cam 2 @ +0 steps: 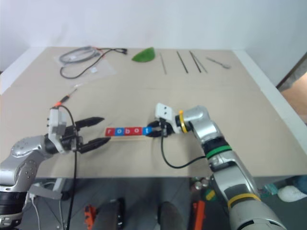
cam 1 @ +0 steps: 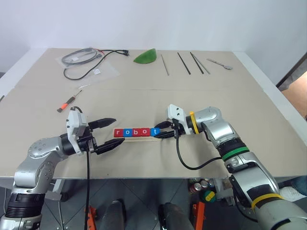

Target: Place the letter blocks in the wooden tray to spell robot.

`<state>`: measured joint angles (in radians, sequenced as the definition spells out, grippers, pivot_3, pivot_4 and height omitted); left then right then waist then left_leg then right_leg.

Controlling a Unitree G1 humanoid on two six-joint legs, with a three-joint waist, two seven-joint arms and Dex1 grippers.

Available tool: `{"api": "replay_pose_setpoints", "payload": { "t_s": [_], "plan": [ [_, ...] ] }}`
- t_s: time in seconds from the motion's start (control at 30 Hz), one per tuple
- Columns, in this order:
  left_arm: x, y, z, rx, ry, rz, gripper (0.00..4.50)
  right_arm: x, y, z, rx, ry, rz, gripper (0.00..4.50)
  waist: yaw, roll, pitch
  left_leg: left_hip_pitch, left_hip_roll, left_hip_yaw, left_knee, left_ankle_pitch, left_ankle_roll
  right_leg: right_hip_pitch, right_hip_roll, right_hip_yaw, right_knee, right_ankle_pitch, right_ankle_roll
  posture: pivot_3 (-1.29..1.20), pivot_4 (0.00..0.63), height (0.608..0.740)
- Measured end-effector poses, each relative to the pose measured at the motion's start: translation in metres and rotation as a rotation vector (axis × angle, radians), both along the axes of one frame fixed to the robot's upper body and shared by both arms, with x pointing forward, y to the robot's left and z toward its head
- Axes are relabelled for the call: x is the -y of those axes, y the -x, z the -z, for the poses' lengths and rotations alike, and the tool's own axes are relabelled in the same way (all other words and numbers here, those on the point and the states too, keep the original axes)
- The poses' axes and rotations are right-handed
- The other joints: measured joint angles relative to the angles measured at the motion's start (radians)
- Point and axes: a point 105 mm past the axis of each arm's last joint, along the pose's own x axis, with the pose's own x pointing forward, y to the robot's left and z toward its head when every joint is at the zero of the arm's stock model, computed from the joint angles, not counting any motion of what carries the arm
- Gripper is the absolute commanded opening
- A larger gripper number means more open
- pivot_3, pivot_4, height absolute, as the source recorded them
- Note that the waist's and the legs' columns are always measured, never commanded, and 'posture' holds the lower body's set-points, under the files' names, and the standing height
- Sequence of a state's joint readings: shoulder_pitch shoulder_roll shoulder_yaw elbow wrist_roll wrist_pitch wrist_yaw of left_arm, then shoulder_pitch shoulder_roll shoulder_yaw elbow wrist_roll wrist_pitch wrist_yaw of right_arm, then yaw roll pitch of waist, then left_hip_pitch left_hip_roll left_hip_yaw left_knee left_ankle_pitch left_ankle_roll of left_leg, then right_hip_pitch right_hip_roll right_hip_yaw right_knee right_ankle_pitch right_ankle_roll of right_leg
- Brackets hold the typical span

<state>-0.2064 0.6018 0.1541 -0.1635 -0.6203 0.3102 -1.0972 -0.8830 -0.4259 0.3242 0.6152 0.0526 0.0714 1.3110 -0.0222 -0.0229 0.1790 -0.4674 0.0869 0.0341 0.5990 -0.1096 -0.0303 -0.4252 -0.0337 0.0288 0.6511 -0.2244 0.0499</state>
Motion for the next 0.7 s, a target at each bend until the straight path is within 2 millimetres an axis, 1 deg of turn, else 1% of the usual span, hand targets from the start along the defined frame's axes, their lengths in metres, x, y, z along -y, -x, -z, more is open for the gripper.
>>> {"api": "replay_pose_setpoints", "payload": {
  "t_s": [0.07,0.13,0.17,0.2,0.23,0.27,0.33,0.37,0.43,0.53,0.63,0.7],
  "plan": [
    [0.000,0.001,0.000,0.001,-0.001,0.001,4.50,-0.002,-0.001,0.000,-0.001,-0.004,-0.002,1.20,0.000,0.000,0.000,0.000,0.000,0.000,0.000,0.000,0.000,0.000,0.000,0.000,0.000,0.000,0.000,0.00,0.150,0.740],
    [0.000,0.001,0.000,0.000,-0.001,0.000,4.50,-0.004,-0.002,-0.001,-0.005,-0.005,-0.002,2.22,0.000,0.000,0.000,0.000,0.000,0.000,0.000,0.000,0.000,0.000,0.000,0.000,0.000,0.000,0.000,0.00,0.150,0.740],
    [0.000,0.001,0.001,-0.003,0.000,-0.002,4.50,-0.006,-0.004,-0.001,-0.005,-0.007,0.005,2.59,0.000,0.000,0.000,0.000,0.000,0.000,0.000,0.000,0.000,0.000,0.000,0.000,0.000,0.000,0.000,0.00,0.150,0.740],
    [0.000,0.001,0.001,-0.004,0.000,-0.003,4.50,-0.008,-0.004,-0.001,-0.005,-0.007,0.005,2.84,0.000,0.000,0.000,0.000,0.000,0.000,0.000,0.000,0.000,0.000,0.000,0.000,0.000,0.000,0.000,0.00,0.150,0.740],
    [0.000,0.001,0.002,-0.005,0.000,-0.004,4.50,-0.009,-0.005,-0.001,-0.006,-0.008,0.004,3.23,0.000,0.000,0.000,0.000,0.000,0.000,0.000,0.000,0.000,0.000,0.000,0.000,0.000,0.000,0.000,0.00,0.150,0.740],
    [0.000,0.001,0.002,-0.005,0.000,-0.004,4.50,-0.010,-0.005,-0.002,-0.006,-0.008,0.002,3.50,0.000,0.000,0.000,0.000,0.000,0.000,0.000,0.000,0.000,0.000,0.000,0.000,0.000,0.000,0.000,0.00,0.150,0.740],
    [-0.001,0.001,0.002,-0.005,0.000,-0.007,4.50,-0.011,-0.005,-0.001,-0.010,-0.009,-0.001,4.32,0.000,0.000,0.000,0.000,0.000,0.000,0.000,0.000,0.000,0.000,0.000,0.000,0.000,0.000,0.000,0.00,0.150,0.740],
    [-0.001,0.001,0.002,-0.005,0.000,-0.009,4.50,-0.011,-0.006,-0.002,-0.013,-0.009,0.001,4.48,0.000,0.000,0.000,0.000,0.000,0.000,0.000,0.000,0.000,0.000,0.000,0.000,0.000,0.001,-0.001,0.00,0.150,0.740],
    [-0.001,0.001,0.001,-0.005,0.001,-0.009,4.50,-0.009,-0.007,-0.006,-0.025,-0.013,0.008,4.48,0.001,0.000,0.000,0.000,0.000,0.000,0.000,0.000,0.000,0.000,0.000,0.000,0.000,0.001,-0.002,0.00,0.150,0.740],
    [-0.001,0.001,0.002,-0.006,0.002,-0.008,4.50,0.002,-0.012,-0.022,-0.042,-0.039,0.035,4.48,0.001,0.000,0.000,0.000,0.000,0.000,0.000,0.000,0.000,0.000,0.000,0.000,0.000,0.001,-0.002,0.00,0.150,0.740],
    [-0.002,0.000,0.002,-0.013,0.009,-0.009,4.50,0.020,-0.018,-0.045,-0.043,-0.115,0.090,4.48,0.001,0.000,0.000,0.000,0.000,0.000,0.000,0.000,-0.001,0.000,0.000,0.000,0.000,0.001,-0.002,0.00,0.150,0.740],
    [-0.006,-0.001,0.004,-0.020,0.013,-0.020,4.50,0.030,-0.020,-0.052,-0.041,-0.151,0.123,4.48,0.001,0.000,0.000,0.000,0.000,0.000,0.000,0.000,-0.001,0.000,0.000,0.000,0.000,0.001,-0.002,0.00,0.150,0.740]
  ]
}}
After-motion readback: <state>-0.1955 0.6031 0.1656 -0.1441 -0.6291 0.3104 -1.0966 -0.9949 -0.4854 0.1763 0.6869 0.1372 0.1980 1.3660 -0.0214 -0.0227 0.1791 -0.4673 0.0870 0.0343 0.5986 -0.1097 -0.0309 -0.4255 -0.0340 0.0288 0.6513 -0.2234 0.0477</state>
